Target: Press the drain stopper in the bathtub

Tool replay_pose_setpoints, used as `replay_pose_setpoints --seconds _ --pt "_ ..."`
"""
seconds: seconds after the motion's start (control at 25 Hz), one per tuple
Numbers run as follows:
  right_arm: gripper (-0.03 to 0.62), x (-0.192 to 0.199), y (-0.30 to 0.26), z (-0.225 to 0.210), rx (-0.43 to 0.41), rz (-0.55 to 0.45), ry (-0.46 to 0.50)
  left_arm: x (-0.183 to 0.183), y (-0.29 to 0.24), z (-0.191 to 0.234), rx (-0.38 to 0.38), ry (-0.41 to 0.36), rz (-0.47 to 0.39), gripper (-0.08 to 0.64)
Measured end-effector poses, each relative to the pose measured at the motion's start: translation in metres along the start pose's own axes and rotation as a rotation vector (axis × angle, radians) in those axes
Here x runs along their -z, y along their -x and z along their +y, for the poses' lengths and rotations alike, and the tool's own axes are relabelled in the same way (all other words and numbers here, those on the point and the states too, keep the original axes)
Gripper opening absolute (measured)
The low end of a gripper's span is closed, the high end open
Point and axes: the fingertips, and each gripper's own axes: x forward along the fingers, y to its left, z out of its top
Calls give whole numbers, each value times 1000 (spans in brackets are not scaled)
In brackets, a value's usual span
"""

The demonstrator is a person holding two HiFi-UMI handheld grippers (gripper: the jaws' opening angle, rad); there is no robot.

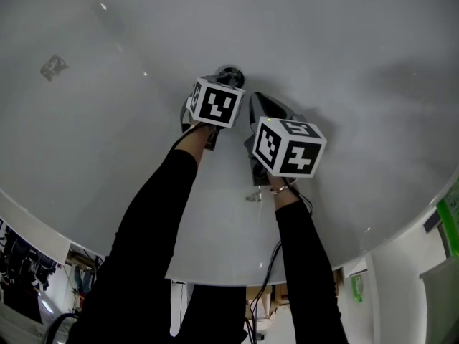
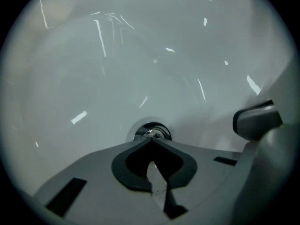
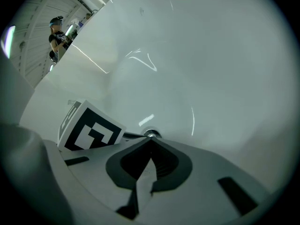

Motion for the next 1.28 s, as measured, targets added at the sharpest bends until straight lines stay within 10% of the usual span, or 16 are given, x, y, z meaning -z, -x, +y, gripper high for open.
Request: replay_pose_setpoints --seconds 1.28 --pt "2 3 12 2 20 3 -32 -3 19 0 -17 -52 16 5"
